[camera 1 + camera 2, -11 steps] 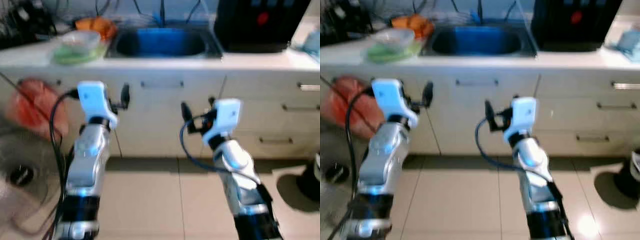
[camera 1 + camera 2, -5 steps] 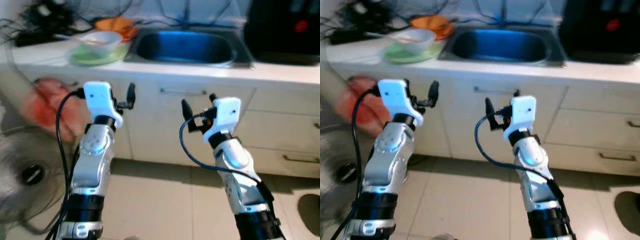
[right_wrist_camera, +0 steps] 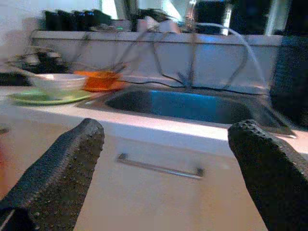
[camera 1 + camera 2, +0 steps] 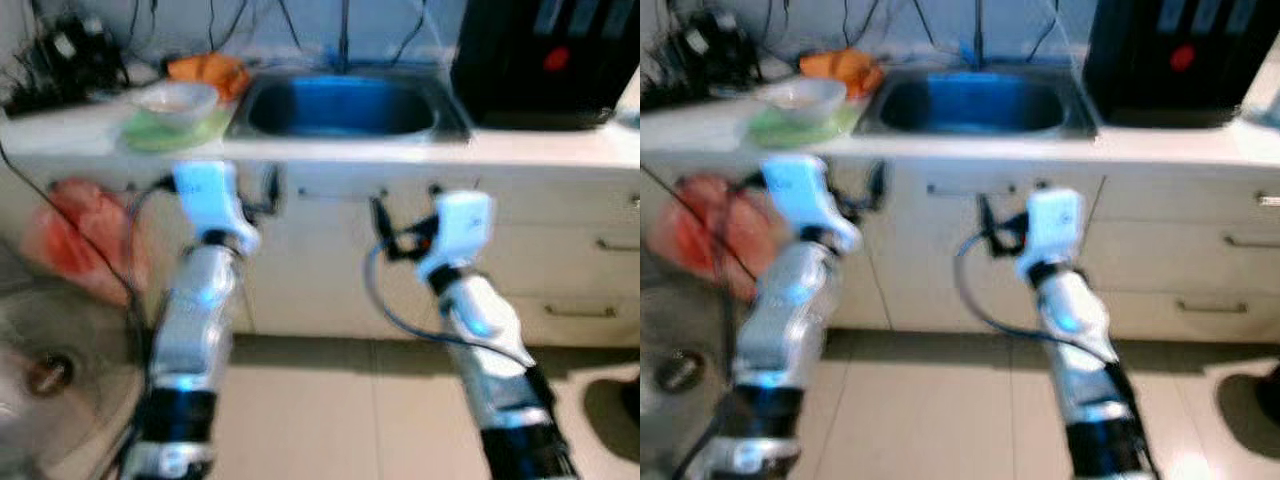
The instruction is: Kitchen organization
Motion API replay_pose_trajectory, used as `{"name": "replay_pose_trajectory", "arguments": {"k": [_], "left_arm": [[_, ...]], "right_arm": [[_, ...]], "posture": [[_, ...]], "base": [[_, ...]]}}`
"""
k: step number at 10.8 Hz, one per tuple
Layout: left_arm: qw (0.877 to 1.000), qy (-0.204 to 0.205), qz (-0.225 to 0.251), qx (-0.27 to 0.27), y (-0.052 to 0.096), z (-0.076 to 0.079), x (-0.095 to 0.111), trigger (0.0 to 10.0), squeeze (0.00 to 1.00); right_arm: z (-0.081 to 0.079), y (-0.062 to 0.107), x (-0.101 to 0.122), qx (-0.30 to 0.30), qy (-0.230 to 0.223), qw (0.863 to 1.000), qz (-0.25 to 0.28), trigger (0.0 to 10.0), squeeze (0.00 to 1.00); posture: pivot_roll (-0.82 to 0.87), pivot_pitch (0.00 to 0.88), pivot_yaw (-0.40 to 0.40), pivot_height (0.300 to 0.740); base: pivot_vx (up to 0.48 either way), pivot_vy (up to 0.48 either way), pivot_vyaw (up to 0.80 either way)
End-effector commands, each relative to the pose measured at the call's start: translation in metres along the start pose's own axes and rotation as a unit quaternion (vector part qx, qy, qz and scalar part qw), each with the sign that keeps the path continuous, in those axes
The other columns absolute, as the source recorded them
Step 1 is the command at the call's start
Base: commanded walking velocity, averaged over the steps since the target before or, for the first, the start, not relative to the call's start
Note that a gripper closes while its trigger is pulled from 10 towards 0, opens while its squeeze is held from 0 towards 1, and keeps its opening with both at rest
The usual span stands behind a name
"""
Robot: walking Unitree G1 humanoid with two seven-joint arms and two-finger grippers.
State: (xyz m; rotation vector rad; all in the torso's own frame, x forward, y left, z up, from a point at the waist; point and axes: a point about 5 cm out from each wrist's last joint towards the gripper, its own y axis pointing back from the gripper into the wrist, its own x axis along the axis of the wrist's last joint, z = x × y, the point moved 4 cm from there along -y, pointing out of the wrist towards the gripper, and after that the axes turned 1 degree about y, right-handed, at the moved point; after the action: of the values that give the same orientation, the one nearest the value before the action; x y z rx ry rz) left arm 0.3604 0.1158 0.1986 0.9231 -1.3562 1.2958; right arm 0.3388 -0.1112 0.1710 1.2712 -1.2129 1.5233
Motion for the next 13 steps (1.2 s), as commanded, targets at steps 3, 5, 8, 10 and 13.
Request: {"name": "replay_pose_trajectory", "arguments": {"k": [3,5,8,10,13], "left_arm": [[1.000,-0.007,-0.004,0.014,0.0001,-0.0094,-0.0003,10.0,0.00],[1.000,-0.009,-0.006,0.013,-0.0002,-0.0095,-0.0003,10.0,0.00],[1.000,-0.014,0.001,0.021,0.0018,-0.0119,0.0013,10.0,0.00],[1.000,-0.014,0.001,0.027,0.0016,-0.0135,0.0017,10.0,0.00],[0.999,-0.014,-0.001,0.028,0.0013,-0.0140,0.0009,10.0,0.00]], "right_arm": [[-0.0062,-0.0030,0.0053,0.008,0.000,1.000,0.010,10.0,0.00],[-0.0074,-0.0039,0.0063,0.009,0.005,1.000,0.013,10.0,0.00],[-0.0080,-0.0039,0.0064,0.008,0.007,1.000,0.014,10.0,0.00],[-0.0079,-0.0038,0.0057,0.008,0.010,1.000,0.013,10.0,0.00],[-0.0091,-0.0038,0.0055,0.010,0.013,1.000,0.014,10.0,0.00]], "posture": [[0.00,0.000,0.029,0.740],[0.00,0.000,0.029,0.740],[0.00,0.000,0.033,0.740],[0.00,0.000,0.032,0.740],[0.00,0.000,0.034,0.740]], "base": [[0.480,0.000,0.00],[0.480,0.000,0.00],[0.475,0.000,0.00],[0.471,0.000,0.00],[0.466,0.000,0.00]]}}
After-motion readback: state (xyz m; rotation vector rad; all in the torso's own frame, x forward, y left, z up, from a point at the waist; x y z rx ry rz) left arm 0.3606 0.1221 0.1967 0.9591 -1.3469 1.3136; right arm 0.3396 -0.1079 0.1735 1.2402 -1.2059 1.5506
